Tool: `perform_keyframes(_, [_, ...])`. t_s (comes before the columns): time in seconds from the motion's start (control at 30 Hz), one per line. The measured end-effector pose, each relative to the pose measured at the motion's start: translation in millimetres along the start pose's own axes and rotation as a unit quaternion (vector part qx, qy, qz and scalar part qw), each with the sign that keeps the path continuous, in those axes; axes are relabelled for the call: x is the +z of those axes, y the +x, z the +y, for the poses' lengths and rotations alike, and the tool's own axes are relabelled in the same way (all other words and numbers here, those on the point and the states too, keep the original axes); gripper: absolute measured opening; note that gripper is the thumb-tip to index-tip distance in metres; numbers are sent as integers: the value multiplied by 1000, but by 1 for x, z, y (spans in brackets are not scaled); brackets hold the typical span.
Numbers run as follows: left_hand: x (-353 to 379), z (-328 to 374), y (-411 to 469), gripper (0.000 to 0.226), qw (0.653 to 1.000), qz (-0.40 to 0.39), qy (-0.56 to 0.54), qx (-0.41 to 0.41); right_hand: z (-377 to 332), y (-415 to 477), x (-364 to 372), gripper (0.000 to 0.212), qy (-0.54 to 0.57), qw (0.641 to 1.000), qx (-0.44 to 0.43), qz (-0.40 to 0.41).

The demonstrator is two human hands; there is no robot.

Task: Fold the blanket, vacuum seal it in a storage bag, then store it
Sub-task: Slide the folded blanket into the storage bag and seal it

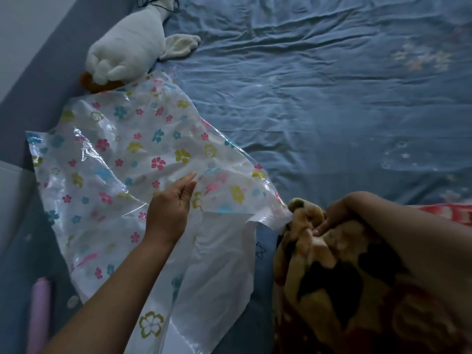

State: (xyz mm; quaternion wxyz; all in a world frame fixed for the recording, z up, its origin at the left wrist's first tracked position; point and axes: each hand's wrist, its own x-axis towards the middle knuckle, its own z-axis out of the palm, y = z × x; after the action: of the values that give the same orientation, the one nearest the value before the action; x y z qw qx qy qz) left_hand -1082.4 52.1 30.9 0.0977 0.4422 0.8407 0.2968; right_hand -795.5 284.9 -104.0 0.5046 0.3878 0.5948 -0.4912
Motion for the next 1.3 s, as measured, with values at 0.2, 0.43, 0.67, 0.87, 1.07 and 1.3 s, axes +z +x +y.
perform_keyframes(0.2, [1, 14, -33, 34, 1000, -6, 17, -15, 10, -30, 37, 85, 35, 998, -51, 8])
perform_keyframes(0.43, [-17, 39, -59, 35, 999, -21, 43, -22, 10, -86, 83, 73, -37, 979, -140, 143])
perform_keyframes(0.67, [-21, 68, -83, 36, 997, -73, 35, 2, 9, -125, 128, 67, 27, 959, -239, 151])
perform_keyframes(0.87, [-22, 80, -114, 36, 995, -97, 8, 23, -26, -196, 154, 16, 26, 926, -357, 123])
perform_keyframes(1.07, [-33, 60, -125, 34, 994, -90, -53, -25, -49, -267, 161, 41, 59, 863, -501, 45])
perform_keyframes(1.3, [-57, 54, -112, 32, 992, -40, -93, -71, -69, -186, 134, 36, 164, 875, -442, 111])
